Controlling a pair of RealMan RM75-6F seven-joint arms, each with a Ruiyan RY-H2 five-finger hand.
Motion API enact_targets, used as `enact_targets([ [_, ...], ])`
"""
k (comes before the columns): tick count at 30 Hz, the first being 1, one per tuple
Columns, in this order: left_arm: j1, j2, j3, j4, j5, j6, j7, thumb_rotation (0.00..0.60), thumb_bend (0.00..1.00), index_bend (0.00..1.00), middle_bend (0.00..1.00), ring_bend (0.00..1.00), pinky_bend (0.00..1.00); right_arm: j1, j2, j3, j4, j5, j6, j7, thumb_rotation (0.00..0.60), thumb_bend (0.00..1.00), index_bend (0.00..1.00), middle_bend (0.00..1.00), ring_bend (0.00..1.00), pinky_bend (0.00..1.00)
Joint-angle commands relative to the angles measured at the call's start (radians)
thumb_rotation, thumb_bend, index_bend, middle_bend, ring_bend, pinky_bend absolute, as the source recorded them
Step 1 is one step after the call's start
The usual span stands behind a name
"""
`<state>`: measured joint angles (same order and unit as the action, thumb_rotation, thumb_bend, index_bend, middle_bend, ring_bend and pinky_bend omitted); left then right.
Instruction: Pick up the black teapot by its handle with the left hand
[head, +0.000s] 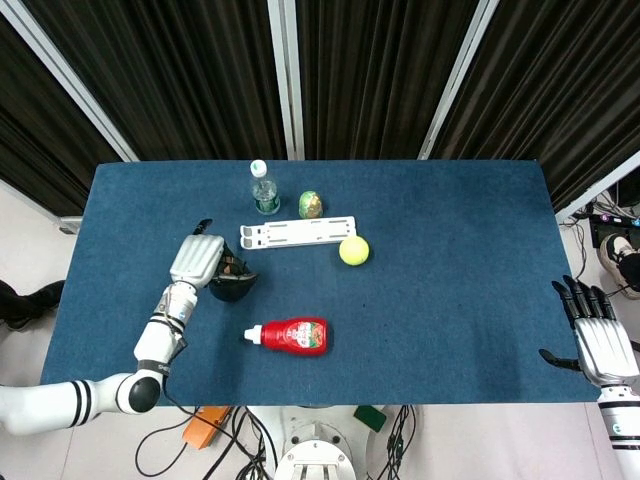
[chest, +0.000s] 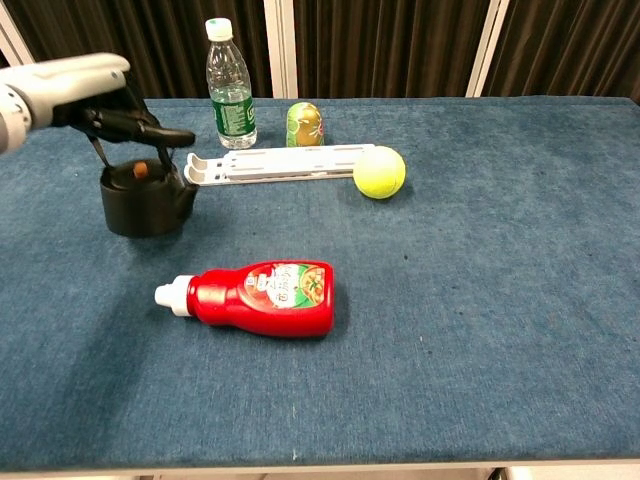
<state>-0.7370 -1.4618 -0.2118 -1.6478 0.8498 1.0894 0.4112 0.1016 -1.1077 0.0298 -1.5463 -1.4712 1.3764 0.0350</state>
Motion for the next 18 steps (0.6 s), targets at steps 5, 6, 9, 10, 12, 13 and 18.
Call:
enact_targets([
  [5,0.03,-0.008,-0.033,-0.016,-0.014,0.106,0.013,0.206,0.04,1.0,1.0,1.0,0.28,-0.006,-0.003,-0.003,0.0,-0.005,0.01,0.001,0.6,0.18,0.0,0.0,0.0,0.0],
  [6,0.032,-0.01,-0.036,-0.017,-0.018,0.116,0.018,0.197,0.05,1.0,1.0,1.0,0.3,-0.006,-0.004,-0.003,0.0,-0.006,0.01,0.001,0.6,0.18,0.0,0.0,0.0,0.0],
  [9,0.037,-0.012,-0.043,-0.023,-0.027,0.134,0.03,0.16,0.1,1.0,1.0,1.0,0.37,-0.008,-0.005,-0.005,0.001,-0.009,0.013,0.003,0.6,0.18,0.0,0.0,0.0,0.0],
  [10,0.037,-0.014,-0.045,-0.023,-0.029,0.139,0.034,0.155,0.12,1.0,1.0,1.0,0.38,-0.009,-0.005,-0.005,0.001,-0.01,0.014,0.003,0.6,0.18,0.0,0.0,0.0,0.0],
  [12,0.038,-0.022,-0.048,-0.019,-0.028,0.157,0.048,0.154,0.17,1.0,1.0,1.0,0.41,-0.01,-0.005,-0.005,0.001,-0.011,0.017,0.004,0.6,0.18,0.0,0.0,0.0,0.0],
  [13,0.038,-0.026,-0.049,-0.016,-0.027,0.165,0.055,0.154,0.19,1.0,1.0,1.0,0.42,-0.011,-0.005,-0.005,0.002,-0.011,0.018,0.004,0.6,0.18,0.0,0.0,0.0,0.0],
  [18,0.037,-0.049,-0.054,-0.003,-0.024,0.194,0.085,0.217,0.33,1.0,1.0,1.0,0.5,-0.014,-0.005,-0.006,0.003,-0.011,0.02,0.007,0.6,0.18,0.0,0.0,0.0,0.0],
])
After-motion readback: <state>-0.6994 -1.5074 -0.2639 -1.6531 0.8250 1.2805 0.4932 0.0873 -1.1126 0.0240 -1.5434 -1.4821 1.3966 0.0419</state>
